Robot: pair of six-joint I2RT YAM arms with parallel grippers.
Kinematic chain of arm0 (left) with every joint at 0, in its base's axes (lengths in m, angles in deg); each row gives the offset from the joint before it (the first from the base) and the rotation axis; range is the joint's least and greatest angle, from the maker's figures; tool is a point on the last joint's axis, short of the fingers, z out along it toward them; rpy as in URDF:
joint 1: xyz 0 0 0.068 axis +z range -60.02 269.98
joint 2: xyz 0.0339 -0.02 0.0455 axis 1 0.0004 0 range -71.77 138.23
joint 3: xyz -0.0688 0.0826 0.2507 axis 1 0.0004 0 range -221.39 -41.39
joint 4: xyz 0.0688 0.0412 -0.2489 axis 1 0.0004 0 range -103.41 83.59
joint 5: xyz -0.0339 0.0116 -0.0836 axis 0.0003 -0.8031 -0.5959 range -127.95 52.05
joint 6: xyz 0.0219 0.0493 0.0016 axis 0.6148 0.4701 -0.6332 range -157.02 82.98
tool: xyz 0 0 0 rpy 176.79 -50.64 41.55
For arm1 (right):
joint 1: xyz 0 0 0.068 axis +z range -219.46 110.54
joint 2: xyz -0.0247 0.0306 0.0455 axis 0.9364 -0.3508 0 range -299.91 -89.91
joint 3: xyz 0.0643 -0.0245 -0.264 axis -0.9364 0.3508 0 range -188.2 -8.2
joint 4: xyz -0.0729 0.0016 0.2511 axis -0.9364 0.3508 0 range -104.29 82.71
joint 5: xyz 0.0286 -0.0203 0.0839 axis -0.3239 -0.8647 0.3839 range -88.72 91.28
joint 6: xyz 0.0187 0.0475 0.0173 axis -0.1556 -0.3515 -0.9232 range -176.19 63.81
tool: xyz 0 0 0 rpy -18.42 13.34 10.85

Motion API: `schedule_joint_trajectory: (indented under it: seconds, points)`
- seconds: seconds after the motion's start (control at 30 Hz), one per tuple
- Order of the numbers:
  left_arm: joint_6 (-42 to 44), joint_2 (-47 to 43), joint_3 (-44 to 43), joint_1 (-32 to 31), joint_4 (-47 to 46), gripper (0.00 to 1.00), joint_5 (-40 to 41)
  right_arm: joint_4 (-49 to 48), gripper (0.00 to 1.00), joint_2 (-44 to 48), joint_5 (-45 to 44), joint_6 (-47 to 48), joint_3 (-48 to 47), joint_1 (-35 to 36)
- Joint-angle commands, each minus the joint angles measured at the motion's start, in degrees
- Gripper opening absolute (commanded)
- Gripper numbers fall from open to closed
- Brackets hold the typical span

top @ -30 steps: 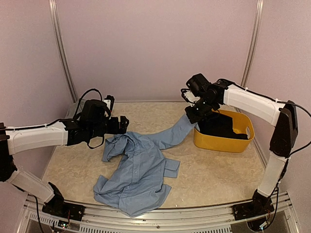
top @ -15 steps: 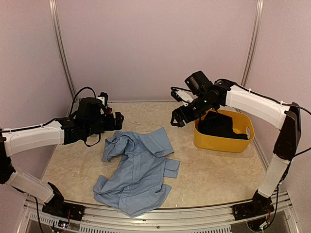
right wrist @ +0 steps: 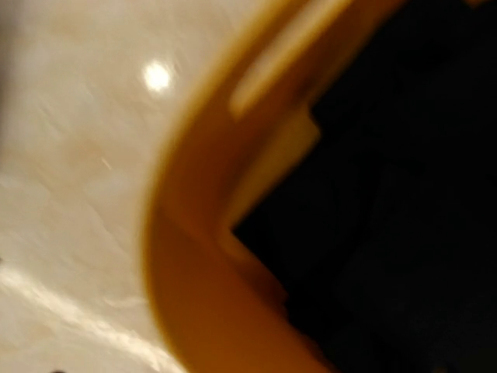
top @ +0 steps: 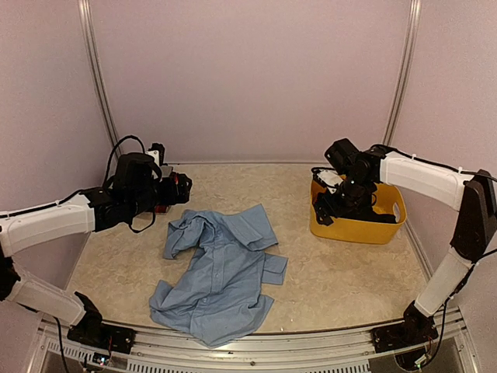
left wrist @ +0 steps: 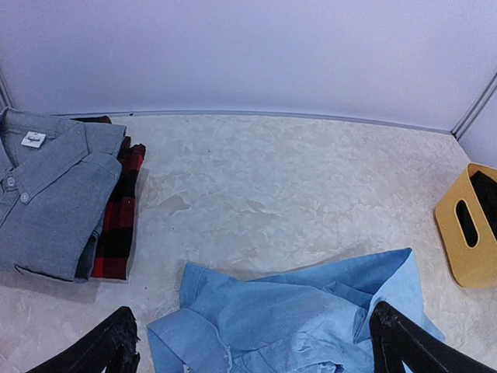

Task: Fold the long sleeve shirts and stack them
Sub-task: Move the bin to the corner of the board.

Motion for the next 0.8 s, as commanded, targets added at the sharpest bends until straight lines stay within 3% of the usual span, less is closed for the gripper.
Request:
schedule_joint_trajectory:
  seconds: [0.0, 0.17, 0.53, 0.77]
  points:
    - [-0.06, -0.72, 0.96, 0.54, -0.24, 0.99, -0.41, 2.19, 0.97, -0.64, -1.28, 0.1, 2.72, -2.46]
    - [0.03, -0.59, 0.98, 0.65, -0.34, 0.99, -0.84, 2.75, 0.83, -4.02, -1.36, -0.75, 2.19, -4.92]
    - [-0.19, -0.64, 1.69, 0.94, -0.95, 0.99, -1.52, -0.71, 0.23, -6.67, 3.82, -3.45, -1.3, -13.38]
    - [-0.31, -0.24, 1.74, 0.93, -1.16, 0.99, -1.93, -2.28, 0.11, -14.81, 4.65, -7.68, -9.91, -17.85]
